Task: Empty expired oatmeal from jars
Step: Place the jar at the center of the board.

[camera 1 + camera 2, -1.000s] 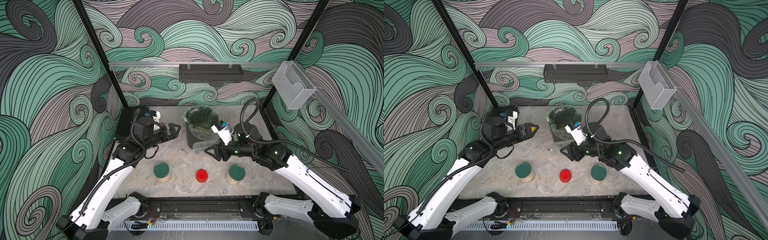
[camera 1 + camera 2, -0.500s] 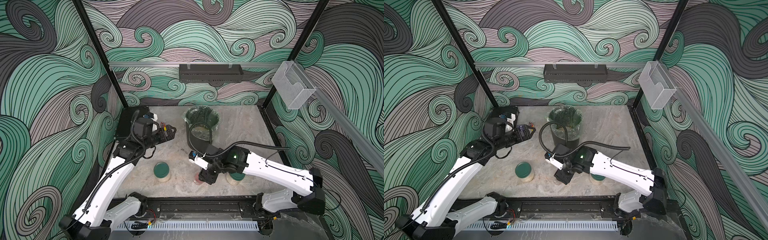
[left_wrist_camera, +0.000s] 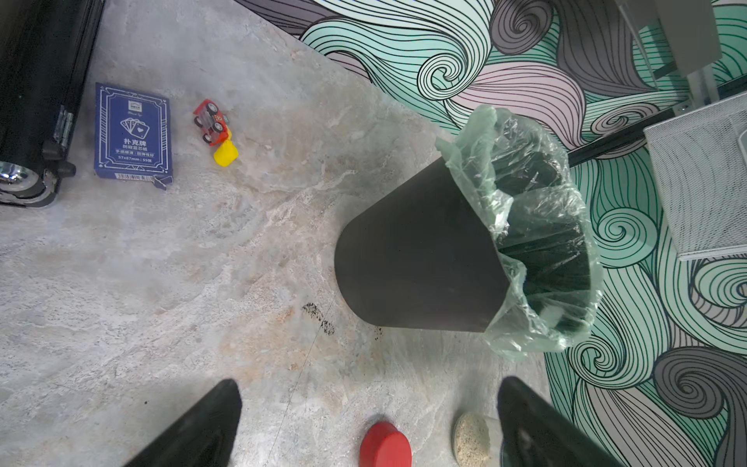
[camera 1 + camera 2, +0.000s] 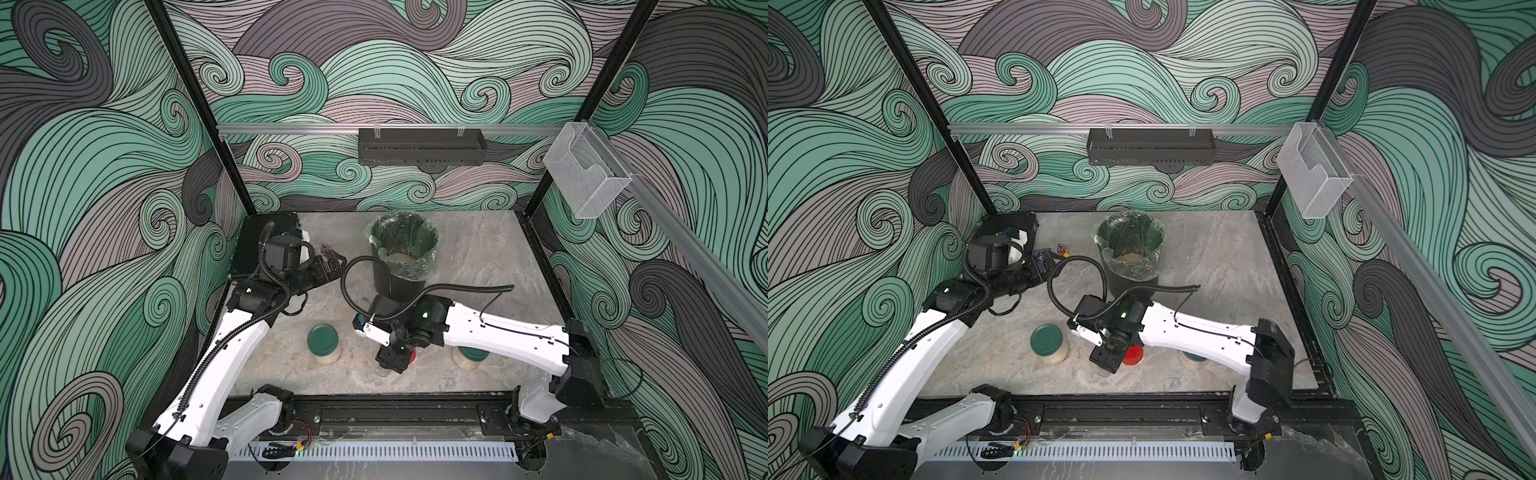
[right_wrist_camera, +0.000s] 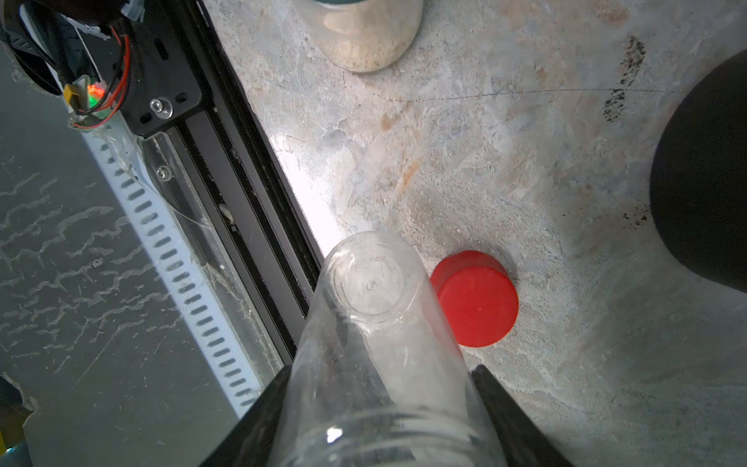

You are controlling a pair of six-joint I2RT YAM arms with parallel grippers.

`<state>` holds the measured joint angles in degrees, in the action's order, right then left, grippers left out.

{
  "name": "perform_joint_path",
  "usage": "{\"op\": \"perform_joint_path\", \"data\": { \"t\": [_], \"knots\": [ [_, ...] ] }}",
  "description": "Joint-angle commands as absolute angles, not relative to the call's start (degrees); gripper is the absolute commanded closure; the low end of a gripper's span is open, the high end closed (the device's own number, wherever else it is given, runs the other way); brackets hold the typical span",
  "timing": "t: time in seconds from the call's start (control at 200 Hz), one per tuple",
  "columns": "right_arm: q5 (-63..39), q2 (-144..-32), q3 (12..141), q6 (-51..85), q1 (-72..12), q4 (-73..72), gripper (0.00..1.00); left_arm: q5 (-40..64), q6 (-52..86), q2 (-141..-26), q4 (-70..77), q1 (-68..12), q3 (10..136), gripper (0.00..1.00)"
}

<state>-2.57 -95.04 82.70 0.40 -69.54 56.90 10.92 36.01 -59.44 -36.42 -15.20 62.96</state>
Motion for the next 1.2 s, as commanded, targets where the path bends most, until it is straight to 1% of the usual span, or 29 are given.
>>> {"op": "perform_joint_path", "data": {
  "t": [0.0, 0.325, 0.6, 0.851, 0.946, 1.141, 1.196],
  "knots": [
    [-1.3, -96.8, 84.3, -0.9, -69.8, 57.0, 0.38, 12.3, 36.1, -59.4, -36.7, -14.4, 62.5, 0.01],
    [1.5, -101.3, 85.2, -2.2, -69.7, 55.3, 0.34, 13.8, 36.5, -59.5, -36.0, -13.5, 61.8, 0.01],
    [4.0, -104.8, 85.6, -2.0, -69.6, 53.8, 0.33, 14.1, 36.3, -58.8, -36.0, -13.0, 61.5, 0.01],
    [5.4, -105.8, 85.5, -1.8, -69.5, 52.7, 0.30, 14.2, 35.9, -58.1, -36.0, -12.7, 61.1, 0.01],
    [5.6, -105.9, 85.5, -1.8, -69.4, 52.7, 0.27, 14.5, 35.9, -57.8, -36.1, -12.4, 61.0, 0.01],
    [5.4, -105.3, 85.1, -1.5, -69.4, 52.1, 0.15, 14.8, 35.9, -57.5, -35.9, -12.4, 60.9, 0.01],
    [5.3, -105.0, 85.1, -1.4, -69.4, 52.0, 0.14, 14.9, 35.9, -57.4, -35.8, -12.3, 60.8, 0.01]
  ]
}}
